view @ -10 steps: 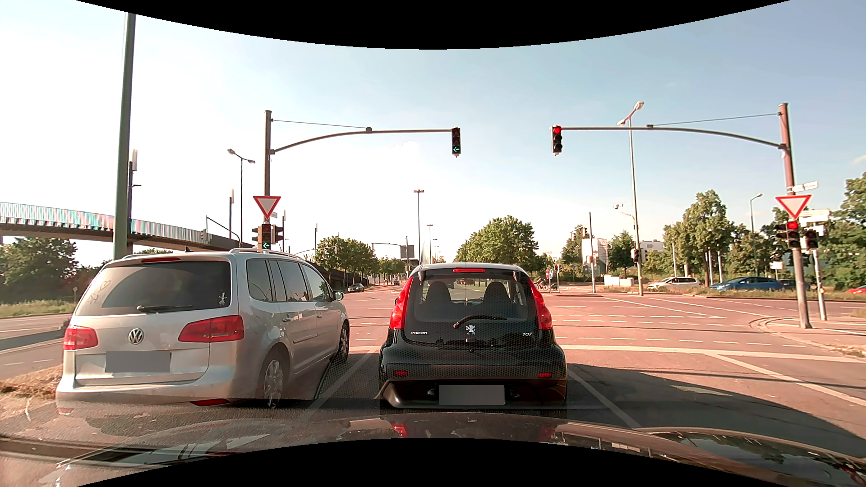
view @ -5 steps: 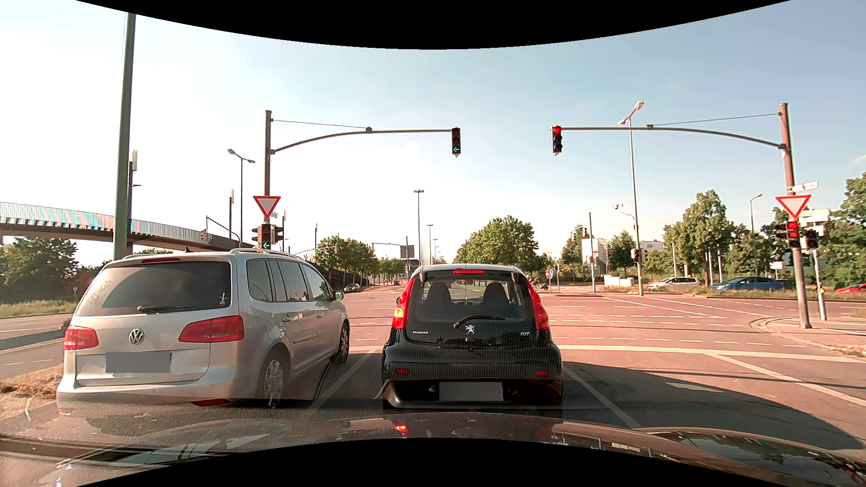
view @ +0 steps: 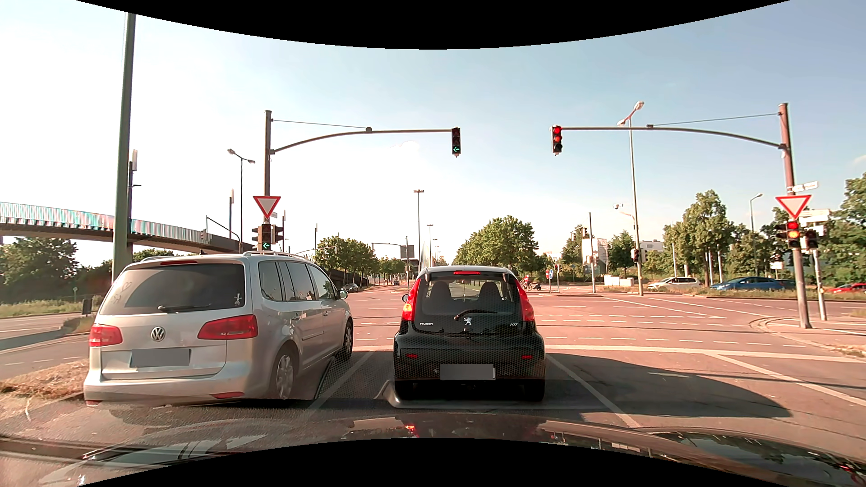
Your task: Follow the waypoints while adhering to traffic rules and regulations
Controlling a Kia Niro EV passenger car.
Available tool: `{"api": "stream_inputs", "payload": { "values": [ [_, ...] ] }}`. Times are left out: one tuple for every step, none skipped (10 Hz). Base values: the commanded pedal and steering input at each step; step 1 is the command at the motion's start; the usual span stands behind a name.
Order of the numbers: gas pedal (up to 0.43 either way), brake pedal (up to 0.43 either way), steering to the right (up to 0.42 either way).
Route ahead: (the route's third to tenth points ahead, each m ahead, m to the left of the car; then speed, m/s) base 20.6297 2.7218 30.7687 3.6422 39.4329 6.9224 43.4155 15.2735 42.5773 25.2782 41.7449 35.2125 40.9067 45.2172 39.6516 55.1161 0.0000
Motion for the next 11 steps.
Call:
{"api": "stream_inputs", "payload": {
  "values": [
    [0.0,0.274,-0.032],
    [0.0,0.262,-0.031],
    [0.0,0.256,-0.031],
    [0.0,0.134,-0.032],
    [0.0,0.0,-0.031],
    [0.0,0.006,-0.031],
    [0.0,0.006,-0.031],
    [0.008,0.006,-0.031],
    [0.039,0.006,-0.032],
    [0.087,0.0,-0.031],
    [0.098,0.006,-0.031]
  ]
}}
